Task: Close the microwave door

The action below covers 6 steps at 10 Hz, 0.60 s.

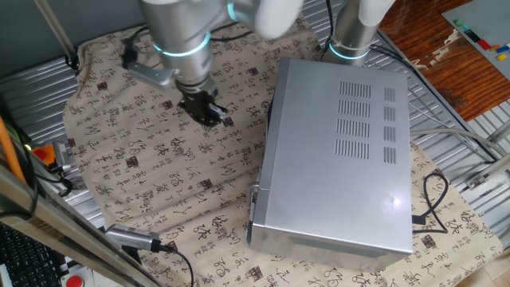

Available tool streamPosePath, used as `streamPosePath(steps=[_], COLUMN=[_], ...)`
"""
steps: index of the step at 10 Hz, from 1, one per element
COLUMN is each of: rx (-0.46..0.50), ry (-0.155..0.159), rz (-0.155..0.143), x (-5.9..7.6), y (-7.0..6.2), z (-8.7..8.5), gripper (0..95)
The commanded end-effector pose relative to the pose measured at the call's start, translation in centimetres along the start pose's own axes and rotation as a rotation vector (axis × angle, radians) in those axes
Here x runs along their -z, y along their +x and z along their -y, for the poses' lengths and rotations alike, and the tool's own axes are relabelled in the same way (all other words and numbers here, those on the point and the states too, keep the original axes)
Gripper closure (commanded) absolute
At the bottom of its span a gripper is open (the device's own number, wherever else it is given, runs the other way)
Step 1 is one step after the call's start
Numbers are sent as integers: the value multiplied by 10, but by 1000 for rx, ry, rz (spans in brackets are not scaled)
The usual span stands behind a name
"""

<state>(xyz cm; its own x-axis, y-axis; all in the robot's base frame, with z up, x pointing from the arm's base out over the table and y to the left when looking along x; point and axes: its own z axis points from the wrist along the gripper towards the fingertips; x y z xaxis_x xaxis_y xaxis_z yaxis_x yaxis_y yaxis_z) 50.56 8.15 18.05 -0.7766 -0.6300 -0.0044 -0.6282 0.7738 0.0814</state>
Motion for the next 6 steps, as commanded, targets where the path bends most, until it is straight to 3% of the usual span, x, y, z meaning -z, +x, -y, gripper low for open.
streamPosePath(steps=[1, 3, 6], rx=[-67, -139, -109], ry=[14, 38, 29], rz=[-26, -41, -34], x=[0, -1, -16], y=[2, 4, 28], z=[1, -20, 20], gripper=[950, 950, 950])
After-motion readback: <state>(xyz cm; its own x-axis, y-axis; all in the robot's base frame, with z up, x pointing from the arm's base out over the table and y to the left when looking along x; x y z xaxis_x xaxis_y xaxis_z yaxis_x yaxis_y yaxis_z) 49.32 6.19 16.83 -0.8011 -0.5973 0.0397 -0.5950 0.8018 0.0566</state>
